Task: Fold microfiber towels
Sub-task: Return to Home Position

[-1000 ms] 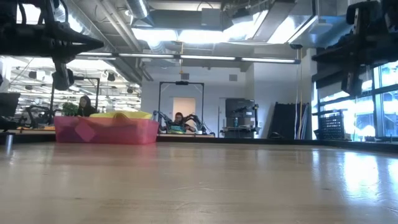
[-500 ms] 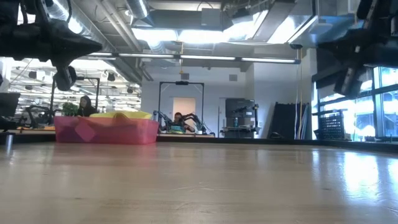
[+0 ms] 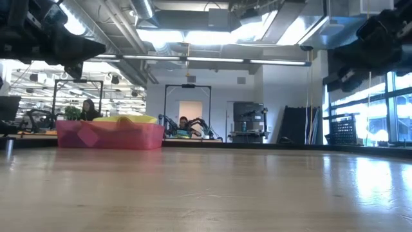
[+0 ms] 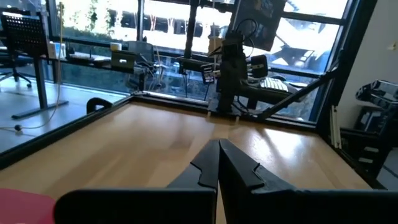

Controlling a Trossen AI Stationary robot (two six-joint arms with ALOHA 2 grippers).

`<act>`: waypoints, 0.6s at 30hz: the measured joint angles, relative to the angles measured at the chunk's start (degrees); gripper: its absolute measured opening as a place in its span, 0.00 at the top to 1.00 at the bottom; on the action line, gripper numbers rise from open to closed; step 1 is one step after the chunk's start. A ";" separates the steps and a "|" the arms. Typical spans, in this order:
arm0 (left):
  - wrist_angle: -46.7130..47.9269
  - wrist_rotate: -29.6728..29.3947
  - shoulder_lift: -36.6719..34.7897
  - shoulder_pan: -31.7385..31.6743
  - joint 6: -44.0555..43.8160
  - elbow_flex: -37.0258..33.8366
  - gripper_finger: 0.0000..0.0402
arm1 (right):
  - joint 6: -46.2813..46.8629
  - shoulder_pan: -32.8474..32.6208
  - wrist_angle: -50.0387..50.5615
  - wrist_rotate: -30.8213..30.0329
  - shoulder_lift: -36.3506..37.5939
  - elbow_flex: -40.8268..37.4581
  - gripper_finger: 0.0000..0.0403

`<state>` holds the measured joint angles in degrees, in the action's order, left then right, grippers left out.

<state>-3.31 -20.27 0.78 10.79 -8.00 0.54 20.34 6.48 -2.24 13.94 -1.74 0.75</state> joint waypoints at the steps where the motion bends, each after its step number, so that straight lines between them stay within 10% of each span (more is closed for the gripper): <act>1: -0.01 0.00 0.00 0.00 0.52 0.00 1.00 | -3.43 0.00 0.11 -0.84 -0.13 0.00 0.95; 18: -0.07 -0.17 0.00 0.00 1.13 0.00 1.00 | -19.35 0.02 1.10 -6.92 -7.19 0.02 0.95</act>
<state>-3.38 -20.44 0.78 10.79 -6.87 0.54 0.99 6.50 -1.14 7.02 -8.93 0.78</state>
